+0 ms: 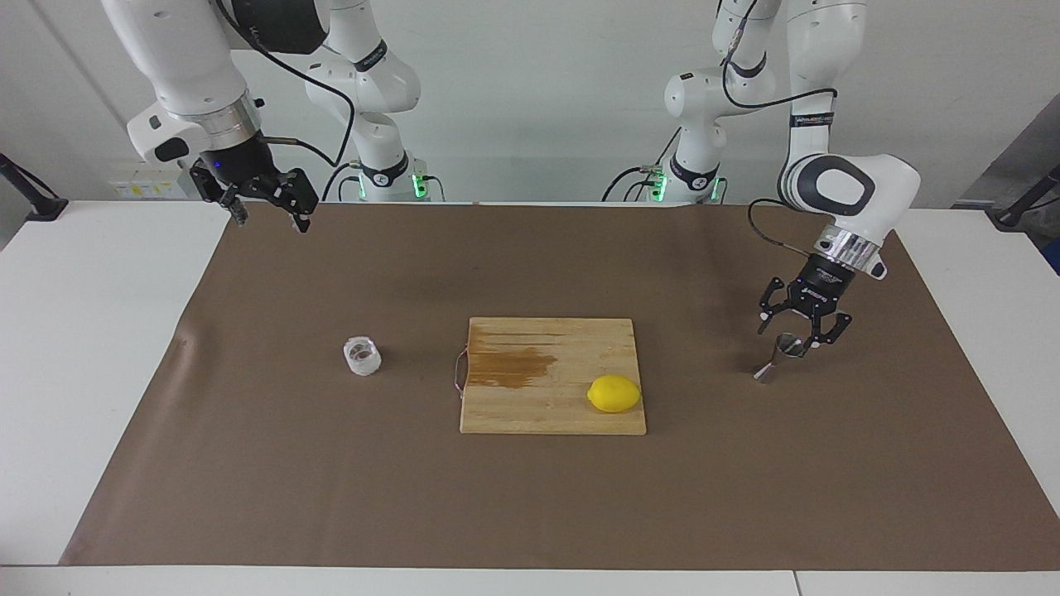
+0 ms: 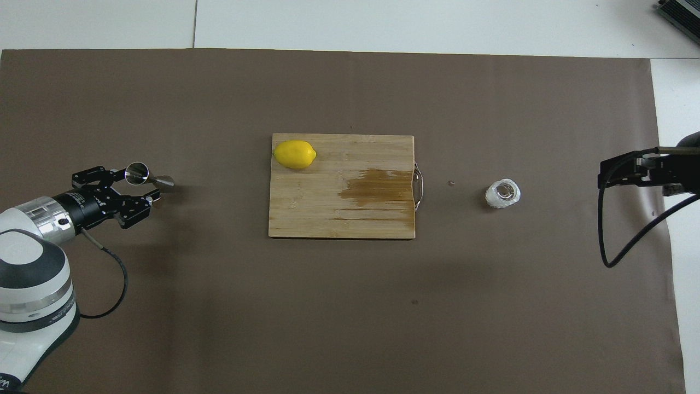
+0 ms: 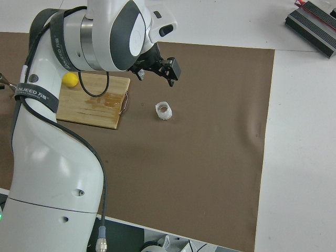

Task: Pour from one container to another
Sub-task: 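Close the left gripper around the metal jigger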

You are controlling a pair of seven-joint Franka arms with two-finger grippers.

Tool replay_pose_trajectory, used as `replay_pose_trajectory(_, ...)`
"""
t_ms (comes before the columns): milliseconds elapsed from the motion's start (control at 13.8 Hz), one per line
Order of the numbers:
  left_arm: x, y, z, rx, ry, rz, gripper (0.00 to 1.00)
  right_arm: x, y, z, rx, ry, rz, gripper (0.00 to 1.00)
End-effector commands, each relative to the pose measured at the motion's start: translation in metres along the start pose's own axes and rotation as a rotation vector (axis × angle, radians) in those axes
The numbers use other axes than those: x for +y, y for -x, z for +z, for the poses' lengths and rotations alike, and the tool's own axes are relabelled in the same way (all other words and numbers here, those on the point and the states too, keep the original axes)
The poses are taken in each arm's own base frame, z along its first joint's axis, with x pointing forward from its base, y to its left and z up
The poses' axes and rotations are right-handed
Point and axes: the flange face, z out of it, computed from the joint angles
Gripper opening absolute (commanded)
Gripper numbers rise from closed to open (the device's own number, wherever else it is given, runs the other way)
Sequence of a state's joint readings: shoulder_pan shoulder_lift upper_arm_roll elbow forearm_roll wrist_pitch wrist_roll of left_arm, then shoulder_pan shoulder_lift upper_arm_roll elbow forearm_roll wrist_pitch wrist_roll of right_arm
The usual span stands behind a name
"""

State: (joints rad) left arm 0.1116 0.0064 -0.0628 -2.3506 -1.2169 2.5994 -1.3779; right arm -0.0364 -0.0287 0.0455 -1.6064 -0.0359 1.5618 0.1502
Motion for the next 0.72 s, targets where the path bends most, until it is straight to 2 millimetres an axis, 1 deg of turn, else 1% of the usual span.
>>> replay_pose_trajectory(0, -0.0027, -0.0036, -0.0017, -0.005, 0.012, 0.005, 0.79, 0.0024, 0.0055, -0.0027, -0.006, -0.02, 0.014, 1.0)
replay_pose_trajectory(72, -0.0027, -0.0036, -0.0017, -0.005, 0.012, 0.005, 0.76, 0.0023, 0.0053, -0.0028, -0.004, -0.021, 0.014, 1.0)
replay_pose_trajectory(145, -0.002, -0.0038, -0.0016, -0.006, 0.012, 0.003, 0.76, 0.0023, 0.0053, -0.0028, -0.004, -0.021, 0.012, 1.0)
replay_pose_trajectory(651, 0.0022, -0.0002, -0.0027, -0.01, 0.024, 0.005, 0.77, 0.0032, 0.0052, -0.0028, -0.005, -0.021, 0.015, 1.0)
